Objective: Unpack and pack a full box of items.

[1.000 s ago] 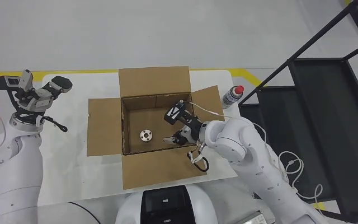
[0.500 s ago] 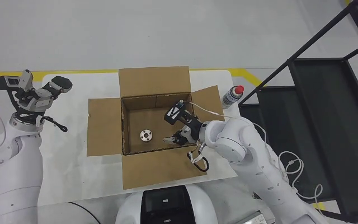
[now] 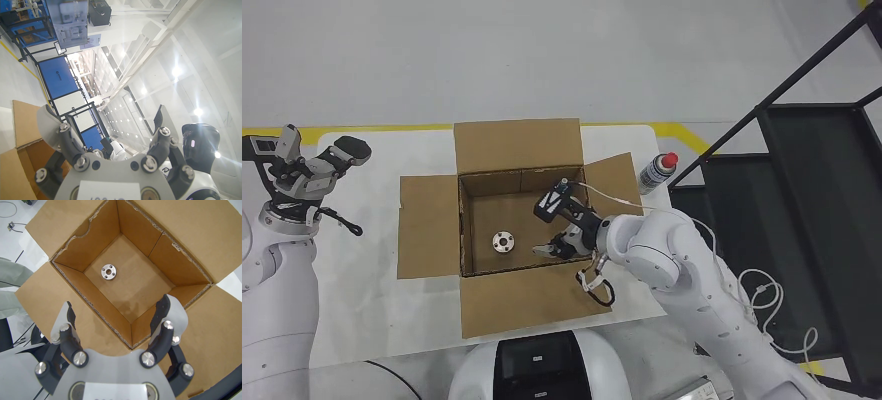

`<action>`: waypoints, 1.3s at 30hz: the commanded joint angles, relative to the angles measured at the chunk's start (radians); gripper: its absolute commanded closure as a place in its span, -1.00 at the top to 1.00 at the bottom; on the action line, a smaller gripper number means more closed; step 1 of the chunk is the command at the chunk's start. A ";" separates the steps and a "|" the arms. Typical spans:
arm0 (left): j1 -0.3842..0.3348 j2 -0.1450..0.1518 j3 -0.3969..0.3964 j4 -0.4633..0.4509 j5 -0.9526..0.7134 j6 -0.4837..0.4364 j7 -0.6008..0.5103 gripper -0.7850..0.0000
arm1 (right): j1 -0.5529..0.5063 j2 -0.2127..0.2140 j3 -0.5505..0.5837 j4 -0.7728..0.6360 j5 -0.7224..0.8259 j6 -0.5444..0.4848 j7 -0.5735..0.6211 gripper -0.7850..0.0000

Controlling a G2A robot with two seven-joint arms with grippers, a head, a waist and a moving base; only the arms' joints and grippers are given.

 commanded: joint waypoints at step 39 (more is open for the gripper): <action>0.000 0.000 0.000 0.000 0.000 0.000 0.000 1.00 | 0.634 -0.312 -0.680 0.944 0.011 -0.246 -0.176 1.00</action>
